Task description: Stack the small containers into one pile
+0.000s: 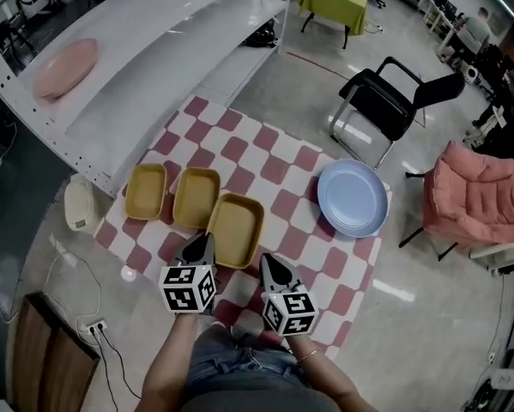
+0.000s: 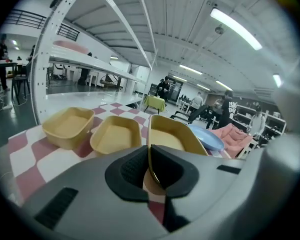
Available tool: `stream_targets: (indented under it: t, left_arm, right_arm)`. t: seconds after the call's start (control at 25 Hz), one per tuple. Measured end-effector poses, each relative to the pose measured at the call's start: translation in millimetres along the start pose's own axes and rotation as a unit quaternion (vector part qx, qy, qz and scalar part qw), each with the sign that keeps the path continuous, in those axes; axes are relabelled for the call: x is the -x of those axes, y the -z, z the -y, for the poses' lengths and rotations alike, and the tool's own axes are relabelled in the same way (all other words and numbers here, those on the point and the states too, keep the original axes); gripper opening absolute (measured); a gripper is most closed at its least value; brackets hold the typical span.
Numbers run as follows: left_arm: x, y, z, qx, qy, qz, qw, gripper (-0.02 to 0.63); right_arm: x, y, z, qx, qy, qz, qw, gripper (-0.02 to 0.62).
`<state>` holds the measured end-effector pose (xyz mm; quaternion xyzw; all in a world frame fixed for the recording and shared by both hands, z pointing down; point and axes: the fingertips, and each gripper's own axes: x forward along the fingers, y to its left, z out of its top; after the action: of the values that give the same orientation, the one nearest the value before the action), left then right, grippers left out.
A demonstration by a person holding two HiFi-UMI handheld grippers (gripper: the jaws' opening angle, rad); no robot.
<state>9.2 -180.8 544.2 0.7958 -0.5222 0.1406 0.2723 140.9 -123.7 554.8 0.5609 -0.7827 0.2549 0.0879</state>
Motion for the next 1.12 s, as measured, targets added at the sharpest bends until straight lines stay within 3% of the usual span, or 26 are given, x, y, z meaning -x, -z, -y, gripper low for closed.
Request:
stream_targets:
  t: [0.32,0.56,1.12]
  left_arm:
    - [60,-13,-61,0.047,-0.086,0.049,0.9940,0.028]
    - [88,-25,-110,0.066,-0.132,0.070,0.9866,0.028]
    - [86,-51,-206,0.075,-0.137,0.068,0.9854,0.028]
  right_arm:
    - [-15,6,-55,0.024,-0.075,-0.017,0.997,0.011]
    - [-27,11,-82,0.029,-0.097,-0.028,0.995,0.011]
    - [-81,-4,-144,0.037,-0.075,-0.019,0.996,0.011]
